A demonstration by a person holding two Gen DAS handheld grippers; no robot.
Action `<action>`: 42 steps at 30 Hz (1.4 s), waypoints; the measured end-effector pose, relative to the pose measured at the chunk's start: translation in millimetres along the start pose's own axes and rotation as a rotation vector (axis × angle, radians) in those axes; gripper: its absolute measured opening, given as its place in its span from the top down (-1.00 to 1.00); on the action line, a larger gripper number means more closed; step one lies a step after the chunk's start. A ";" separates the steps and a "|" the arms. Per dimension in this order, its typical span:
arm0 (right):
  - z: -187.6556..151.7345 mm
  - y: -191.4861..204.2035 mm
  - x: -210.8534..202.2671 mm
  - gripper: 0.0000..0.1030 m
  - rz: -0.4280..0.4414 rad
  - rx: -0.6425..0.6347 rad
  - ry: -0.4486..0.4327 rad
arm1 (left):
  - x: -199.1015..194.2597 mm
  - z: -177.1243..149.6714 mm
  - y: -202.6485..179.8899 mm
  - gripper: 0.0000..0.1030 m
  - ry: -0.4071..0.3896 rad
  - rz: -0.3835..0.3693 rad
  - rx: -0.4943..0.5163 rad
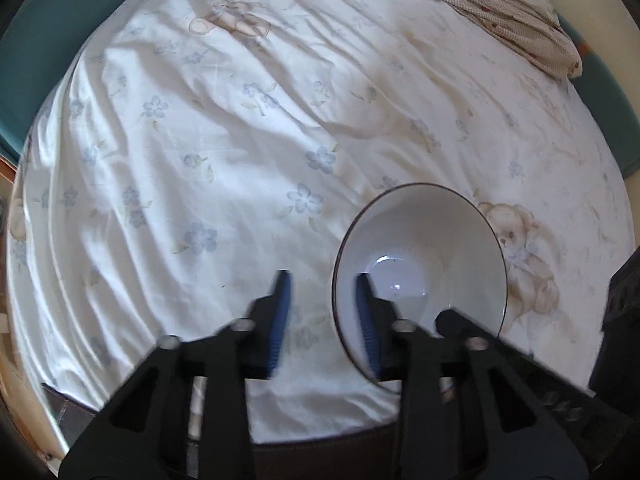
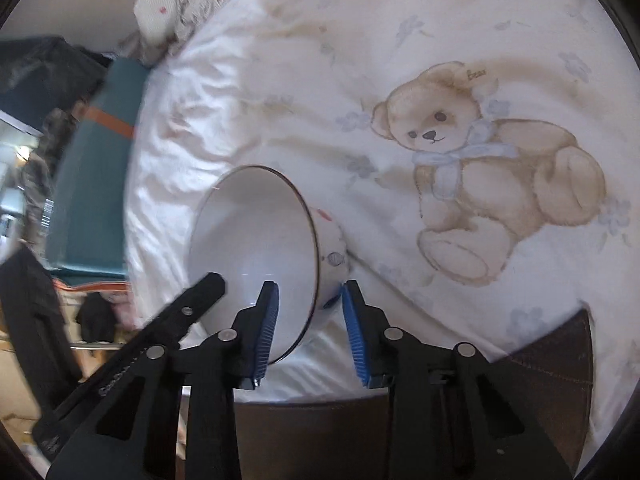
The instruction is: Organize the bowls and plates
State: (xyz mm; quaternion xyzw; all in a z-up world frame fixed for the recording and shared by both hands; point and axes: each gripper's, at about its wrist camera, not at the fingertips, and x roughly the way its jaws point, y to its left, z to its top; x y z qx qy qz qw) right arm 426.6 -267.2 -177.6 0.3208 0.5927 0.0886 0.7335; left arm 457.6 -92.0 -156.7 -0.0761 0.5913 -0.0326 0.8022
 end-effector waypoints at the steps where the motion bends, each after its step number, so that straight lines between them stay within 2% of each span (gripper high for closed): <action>1: -0.2 -2.5 5.2 0.46 -0.016 0.008 0.012 | 5.7 0.1 -0.4 0.75 0.015 -0.005 -0.011; 3: -0.5 -8.7 12.9 0.52 -0.020 0.035 0.034 | 13.7 -1.8 -3.7 0.78 0.045 -0.016 -0.020; 5: -0.6 -10.7 15.2 0.67 -0.034 0.033 0.031 | 17.2 -5.1 -9.5 0.81 0.053 -0.021 -0.007; 7: -2.2 -9.3 14.4 0.69 -0.053 0.009 0.025 | 12.5 -9.0 -15.5 0.81 0.026 0.001 0.025; 11: -4.7 -2.3 5.0 0.72 -0.081 -0.032 0.004 | 2.7 -14.2 -14.0 0.82 0.039 -0.024 0.034; 20: -34.4 22.1 -51.1 0.72 -0.087 -0.100 -0.052 | -68.8 -42.3 -14.0 0.82 -0.011 -0.071 0.068; 26: -81.6 51.1 -110.5 0.71 -0.087 -0.181 -0.125 | -139.9 -78.2 -19.2 0.82 -0.077 -0.090 0.133; 31: -132.4 57.6 -147.8 0.71 -0.069 -0.211 -0.137 | -187.1 -126.4 -15.5 0.82 -0.106 -0.097 0.149; 38: -199.4 55.7 -179.8 0.71 -0.068 -0.254 -0.137 | -218.9 -193.9 -0.9 0.82 -0.125 -0.115 0.151; 42: -232.9 52.8 -189.6 0.71 -0.034 -0.279 -0.133 | -231.1 -229.9 11.4 0.82 -0.149 -0.118 0.140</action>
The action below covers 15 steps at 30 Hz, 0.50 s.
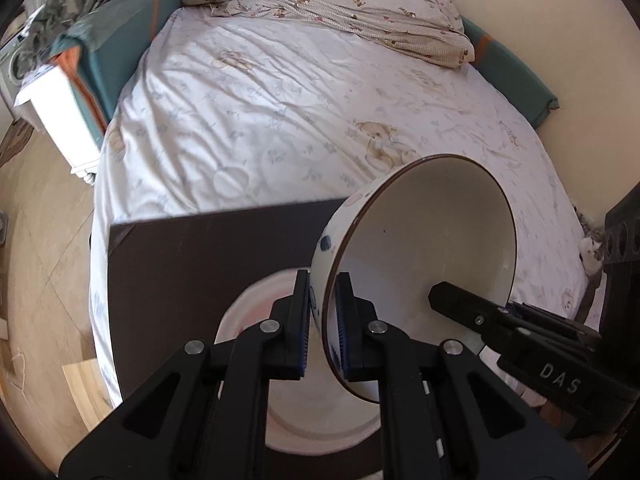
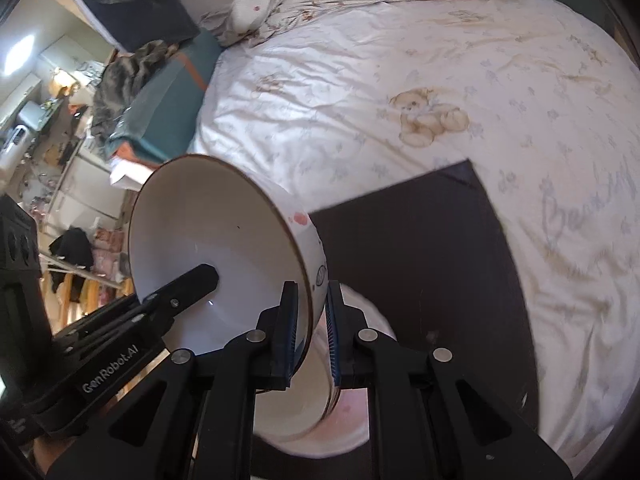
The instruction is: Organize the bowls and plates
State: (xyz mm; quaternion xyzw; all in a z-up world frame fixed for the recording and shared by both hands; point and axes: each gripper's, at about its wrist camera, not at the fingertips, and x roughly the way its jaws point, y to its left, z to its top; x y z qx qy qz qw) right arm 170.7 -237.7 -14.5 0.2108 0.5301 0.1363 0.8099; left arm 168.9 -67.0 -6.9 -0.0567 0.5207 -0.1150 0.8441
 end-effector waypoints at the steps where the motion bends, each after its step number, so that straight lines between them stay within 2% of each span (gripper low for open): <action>1: -8.1 1.2 -2.0 0.71 0.009 -0.005 -0.003 | -3.1 -8.0 3.3 0.82 -0.003 -0.001 -0.013; 4: -27.3 8.4 -4.4 0.71 0.011 -0.039 -0.011 | -9.4 -22.8 11.0 0.82 -0.017 -0.010 -0.029; 9: -40.2 16.8 -4.8 0.70 0.020 -0.095 -0.024 | -8.6 -34.1 19.2 0.82 -0.026 -0.020 -0.051; 15: -41.7 9.8 8.5 0.71 0.039 -0.063 0.005 | 1.4 -38.2 23.6 0.82 -0.011 0.010 -0.058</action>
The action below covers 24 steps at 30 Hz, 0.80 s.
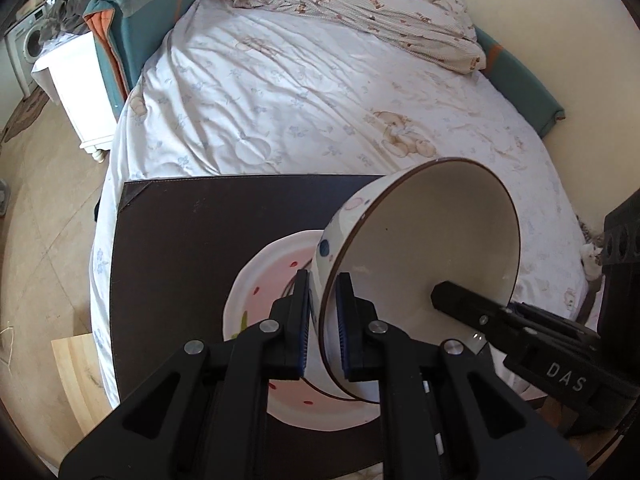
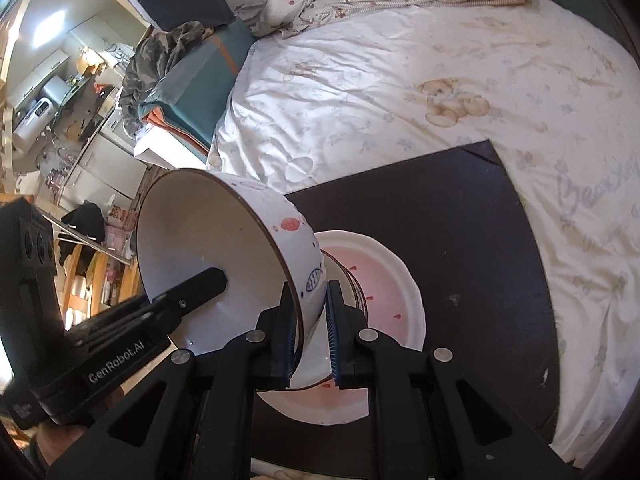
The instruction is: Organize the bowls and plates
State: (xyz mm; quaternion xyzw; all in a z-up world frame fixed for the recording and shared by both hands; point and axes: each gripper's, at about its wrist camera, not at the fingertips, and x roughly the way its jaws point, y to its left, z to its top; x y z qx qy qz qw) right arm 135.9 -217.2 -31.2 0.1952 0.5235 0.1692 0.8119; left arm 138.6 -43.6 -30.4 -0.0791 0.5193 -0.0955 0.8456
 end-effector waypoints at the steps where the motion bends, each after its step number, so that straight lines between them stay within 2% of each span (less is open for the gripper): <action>1: 0.0 -1.1 4.4 0.71 0.005 0.007 0.017 | 1.7 -0.3 0.9 0.82 0.005 0.007 0.001; 12: -14.1 -3.3 42.0 0.69 -0.031 0.018 0.195 | 20.9 -9.0 6.8 0.81 0.082 0.057 0.022; 18: -15.4 -2.7 42.1 0.65 -0.030 0.011 0.210 | 22.6 -7.7 9.8 0.81 0.093 0.058 0.016; 24: -14.6 -8.1 36.5 0.64 -0.014 0.030 0.202 | 24.7 -10.2 3.5 0.81 0.088 0.090 0.053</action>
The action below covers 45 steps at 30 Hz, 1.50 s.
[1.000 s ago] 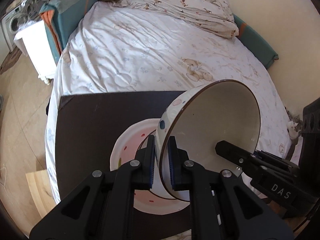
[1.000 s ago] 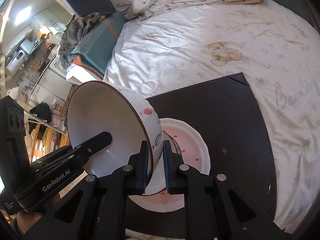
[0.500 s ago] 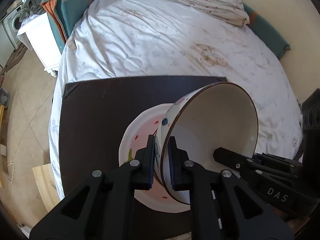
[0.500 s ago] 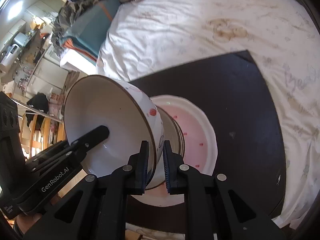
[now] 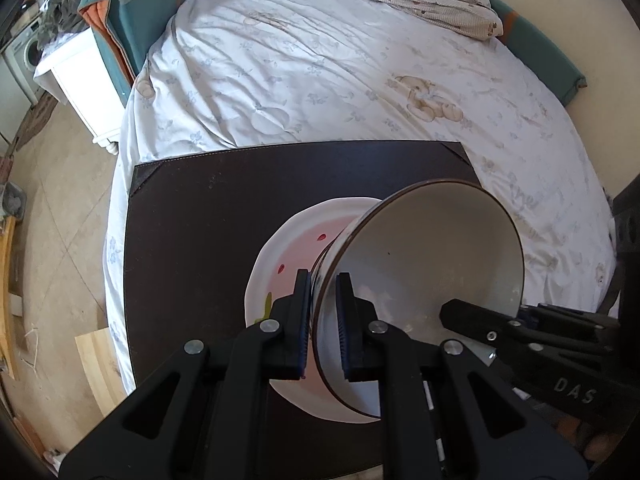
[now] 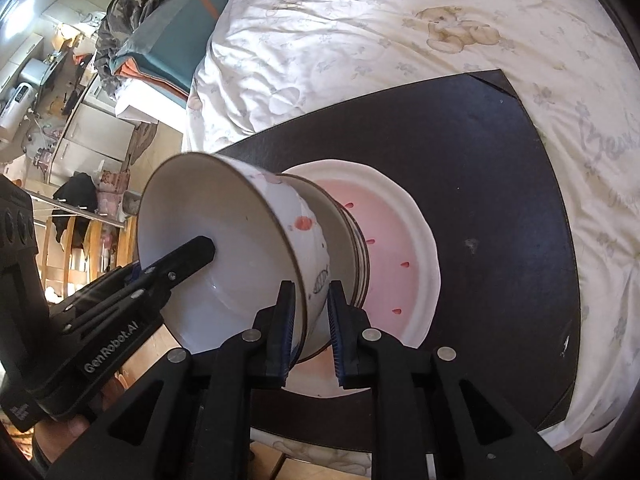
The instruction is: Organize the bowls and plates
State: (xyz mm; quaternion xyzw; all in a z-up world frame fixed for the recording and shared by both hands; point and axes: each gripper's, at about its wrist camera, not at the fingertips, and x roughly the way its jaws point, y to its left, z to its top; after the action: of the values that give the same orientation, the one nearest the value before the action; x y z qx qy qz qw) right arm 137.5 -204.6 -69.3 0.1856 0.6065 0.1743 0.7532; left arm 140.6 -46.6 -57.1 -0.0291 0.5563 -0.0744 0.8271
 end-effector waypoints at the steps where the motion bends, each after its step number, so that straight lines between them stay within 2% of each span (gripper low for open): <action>1: 0.5 -1.0 -0.6 0.61 0.007 0.003 0.001 | 0.1 0.1 0.1 0.81 0.001 0.003 0.002; 8: -0.1 -5.2 -6.6 0.52 0.033 0.027 -0.008 | 10.3 -1.0 14.2 0.81 0.063 -0.052 -0.084; 14: -1.4 3.0 -12.6 0.41 -0.006 -0.033 -0.034 | 3.0 -0.7 14.4 0.81 0.041 -0.062 -0.086; 18: 0.4 -2.4 -18.3 0.36 -0.008 -0.014 -0.055 | -2.2 3.0 17.3 0.81 0.014 -0.077 -0.097; 21: 2.1 -3.3 -24.1 0.36 0.000 -0.012 -0.081 | 1.9 2.8 16.6 0.81 0.029 -0.083 -0.099; 24: 2.9 -2.3 -24.9 0.38 -0.003 -0.018 -0.090 | 3.7 3.3 17.0 0.81 0.035 -0.087 -0.107; 27: 4.1 -6.6 -23.2 0.62 0.005 -0.002 -0.082 | 1.9 3.4 14.7 0.81 0.017 -0.072 -0.089; 30: 7.4 -31.8 -19.2 0.63 0.148 0.144 -0.035 | -1.1 4.6 12.5 0.81 0.004 -0.070 -0.082; 32: 7.3 -41.3 -17.7 0.66 0.186 0.193 -0.022 | -2.1 5.9 12.2 0.81 -0.005 -0.077 -0.081; 36: 5.9 -28.0 -13.1 0.67 0.102 0.125 -0.022 | -6.5 8.3 8.8 0.80 -0.035 -0.085 -0.075; 40: 6.3 -24.3 -14.2 0.68 0.081 0.098 -0.030 | -4.1 7.3 7.3 0.80 -0.032 -0.055 -0.067; 45: 4.5 -7.0 -29.3 0.60 0.017 -0.002 -0.107 | -1.1 4.1 9.9 0.74 -0.024 -0.049 -0.070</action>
State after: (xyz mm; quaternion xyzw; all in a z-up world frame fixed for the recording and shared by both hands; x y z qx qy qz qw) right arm 136.2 -225.3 -47.0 0.1992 0.5635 0.1709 0.7833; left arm 144.9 -36.8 -55.9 -0.0725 0.5477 -0.0746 0.8302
